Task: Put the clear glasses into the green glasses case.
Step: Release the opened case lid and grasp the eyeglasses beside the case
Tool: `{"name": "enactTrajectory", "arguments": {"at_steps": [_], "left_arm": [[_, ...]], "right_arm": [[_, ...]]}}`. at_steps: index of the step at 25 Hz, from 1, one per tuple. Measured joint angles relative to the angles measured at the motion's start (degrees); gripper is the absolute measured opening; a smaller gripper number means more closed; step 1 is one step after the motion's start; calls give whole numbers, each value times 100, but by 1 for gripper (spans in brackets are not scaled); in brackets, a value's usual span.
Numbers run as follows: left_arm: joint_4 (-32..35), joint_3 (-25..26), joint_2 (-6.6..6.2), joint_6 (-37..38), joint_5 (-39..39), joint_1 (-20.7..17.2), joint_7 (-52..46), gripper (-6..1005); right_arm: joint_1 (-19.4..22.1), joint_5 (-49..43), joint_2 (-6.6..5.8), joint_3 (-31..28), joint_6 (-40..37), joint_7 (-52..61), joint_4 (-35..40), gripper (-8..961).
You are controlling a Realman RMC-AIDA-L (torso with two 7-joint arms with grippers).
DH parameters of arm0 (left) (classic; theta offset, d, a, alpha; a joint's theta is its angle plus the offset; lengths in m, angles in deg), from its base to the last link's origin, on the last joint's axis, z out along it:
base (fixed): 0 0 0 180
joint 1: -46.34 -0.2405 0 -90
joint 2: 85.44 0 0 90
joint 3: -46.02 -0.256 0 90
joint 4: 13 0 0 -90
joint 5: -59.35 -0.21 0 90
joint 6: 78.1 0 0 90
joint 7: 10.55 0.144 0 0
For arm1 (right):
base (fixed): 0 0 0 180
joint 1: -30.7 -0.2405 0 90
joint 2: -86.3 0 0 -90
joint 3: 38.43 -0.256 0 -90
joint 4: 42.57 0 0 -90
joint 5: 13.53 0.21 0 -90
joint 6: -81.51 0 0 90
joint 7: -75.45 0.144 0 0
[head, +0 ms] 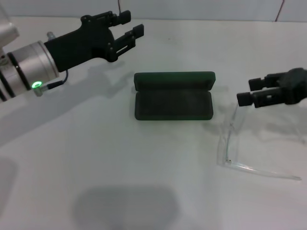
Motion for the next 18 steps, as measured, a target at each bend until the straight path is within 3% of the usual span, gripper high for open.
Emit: {"name": "enactTrajectory", "arguments": {"at_steps": [4,12,15,18], "left_arm": [[-240,-5,2,268,-154,-20,-126,465],[-458,-9,-51,368,-682,-3,-191,467],[-570,-9,-52,424,-880,41,-193,467],[-650,-9,-42,481,-1054,110,-177,468]], "right_arm": [[-579,-919,-69,-17,-167,1238,402,847],[-1662,-2381,-138,262,-679,2924,427,843],[-2093,-2813,-96,347,-1025,3420,310,843],[-2464,-3065,57,234,-1204,3571,-94,842]]}}
